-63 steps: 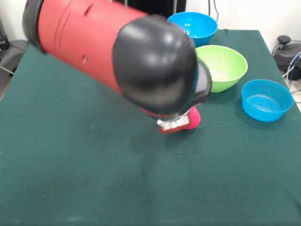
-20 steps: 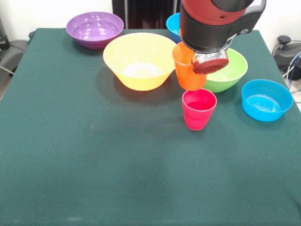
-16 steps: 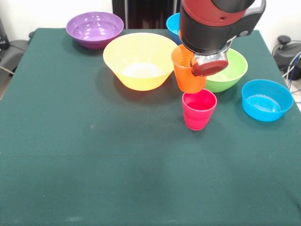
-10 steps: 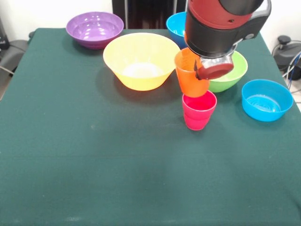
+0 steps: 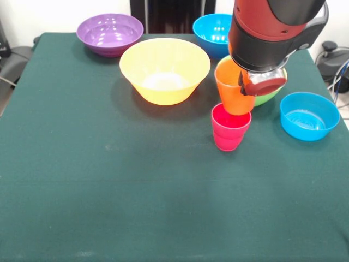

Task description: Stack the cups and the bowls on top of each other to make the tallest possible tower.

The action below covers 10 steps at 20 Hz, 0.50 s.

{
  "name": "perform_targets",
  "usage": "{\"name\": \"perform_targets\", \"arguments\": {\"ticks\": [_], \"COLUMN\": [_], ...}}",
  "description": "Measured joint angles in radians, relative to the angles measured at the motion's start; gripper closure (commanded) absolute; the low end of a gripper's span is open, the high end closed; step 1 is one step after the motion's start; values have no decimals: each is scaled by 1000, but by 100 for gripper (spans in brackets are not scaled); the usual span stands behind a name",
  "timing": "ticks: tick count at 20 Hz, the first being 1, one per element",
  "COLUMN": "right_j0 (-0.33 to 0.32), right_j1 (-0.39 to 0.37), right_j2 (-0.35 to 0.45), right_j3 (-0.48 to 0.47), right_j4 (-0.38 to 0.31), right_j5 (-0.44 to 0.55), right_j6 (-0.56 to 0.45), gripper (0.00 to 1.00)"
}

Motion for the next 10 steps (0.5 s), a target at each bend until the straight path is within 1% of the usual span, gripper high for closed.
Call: {"name": "perform_targets", "arguments": {"ticks": [10], "right_j0": [0], "right_j1": [2], "right_j2": [12], "right_j3": [4], "right_j4": [0], "right_j5": [-36], "right_j6": [0], "gripper": [100]}}
